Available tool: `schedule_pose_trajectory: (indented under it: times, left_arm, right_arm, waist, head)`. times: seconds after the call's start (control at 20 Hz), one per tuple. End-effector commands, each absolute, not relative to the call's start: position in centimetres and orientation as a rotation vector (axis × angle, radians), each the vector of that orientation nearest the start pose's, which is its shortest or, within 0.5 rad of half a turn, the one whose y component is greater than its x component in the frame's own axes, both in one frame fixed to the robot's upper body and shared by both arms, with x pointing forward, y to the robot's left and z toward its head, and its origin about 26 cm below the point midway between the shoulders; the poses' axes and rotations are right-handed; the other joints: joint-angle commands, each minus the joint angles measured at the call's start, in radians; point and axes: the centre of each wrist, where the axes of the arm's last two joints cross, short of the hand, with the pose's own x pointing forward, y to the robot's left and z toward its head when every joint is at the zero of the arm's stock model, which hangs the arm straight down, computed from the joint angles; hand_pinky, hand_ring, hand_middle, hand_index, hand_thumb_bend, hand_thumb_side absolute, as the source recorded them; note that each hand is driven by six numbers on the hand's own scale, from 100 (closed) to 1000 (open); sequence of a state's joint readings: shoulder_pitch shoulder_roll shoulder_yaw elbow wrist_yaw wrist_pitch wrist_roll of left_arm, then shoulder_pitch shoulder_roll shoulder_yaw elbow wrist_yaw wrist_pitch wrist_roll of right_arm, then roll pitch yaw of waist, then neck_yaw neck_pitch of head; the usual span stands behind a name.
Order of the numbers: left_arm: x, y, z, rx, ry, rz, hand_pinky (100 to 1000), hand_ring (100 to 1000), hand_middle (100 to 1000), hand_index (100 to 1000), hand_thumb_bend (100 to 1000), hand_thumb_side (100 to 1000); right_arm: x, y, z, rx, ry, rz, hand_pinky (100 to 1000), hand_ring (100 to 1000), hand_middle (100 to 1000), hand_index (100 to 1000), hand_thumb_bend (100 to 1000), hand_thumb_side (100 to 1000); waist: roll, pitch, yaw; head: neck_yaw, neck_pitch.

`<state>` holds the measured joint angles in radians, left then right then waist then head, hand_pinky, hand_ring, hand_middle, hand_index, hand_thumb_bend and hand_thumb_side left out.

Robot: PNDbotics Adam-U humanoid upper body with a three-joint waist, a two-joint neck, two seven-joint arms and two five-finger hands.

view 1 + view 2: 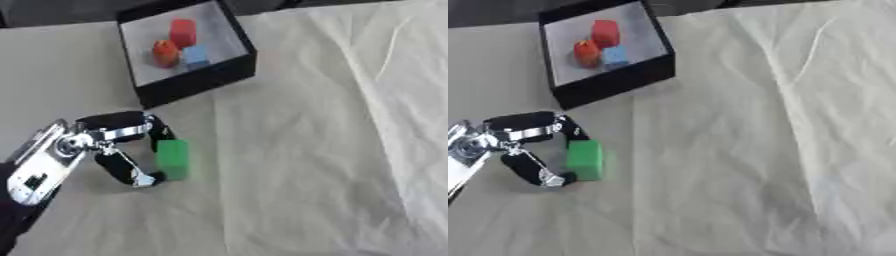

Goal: Pick up objects on the table and place them in the box.

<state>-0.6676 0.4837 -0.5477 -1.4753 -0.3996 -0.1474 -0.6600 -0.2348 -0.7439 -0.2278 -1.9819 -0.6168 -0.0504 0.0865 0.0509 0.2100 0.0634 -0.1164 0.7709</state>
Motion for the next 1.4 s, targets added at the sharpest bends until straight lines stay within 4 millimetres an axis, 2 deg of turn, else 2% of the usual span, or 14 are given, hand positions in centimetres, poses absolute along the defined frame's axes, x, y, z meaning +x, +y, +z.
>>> schedule_pose_trajectory:
  times: [0.05,0.35,0.8,1.1,1.4]
  left_arm:
    - [38.3,19.0,16.3,0.139,-1.522,-1.894,768,562,319,607,100,195]
    - [37.9,19.9,19.0,0.185,-1.621,-1.906,759,557,319,605,100,186]
    - [36.5,22.7,28.1,0.378,-1.909,-1.857,758,552,311,596,100,156]
    - [38.1,24.1,31.7,0.4,-2.033,-1.762,751,542,303,586,100,162]
    - [40.4,24.5,33.4,0.3,-2.051,-1.708,750,541,299,584,100,190]
  right_arm:
    - [27.3,-36.8,27.5,0.006,-2.309,0.397,1000,759,651,781,100,526]
    - [27.3,-36.8,27.6,0.007,-2.312,0.399,1000,758,652,781,100,526]
    - [27.3,-36.7,28.5,0.023,-2.355,0.405,1000,761,656,783,100,529]
    - [27.4,-36.5,29.0,0.05,-2.38,0.402,1000,760,656,783,100,529]
    - [27.5,-36.4,29.2,0.057,-2.395,0.4,1000,760,656,782,100,529]
  waist:
    - [0.004,-0.029,0.002]
    - [0.006,-0.03,0.002]
    - [0.002,-0.022,-0.012]
    - [-0.005,-0.014,-0.026]
    - [-0.01,0.0,-0.036]
  head:
    - [0.0,-0.001]
    - [-0.002,-0.001]
    - [0.018,-0.001]
    - [0.033,-0.001]
    - [0.062,-0.005]
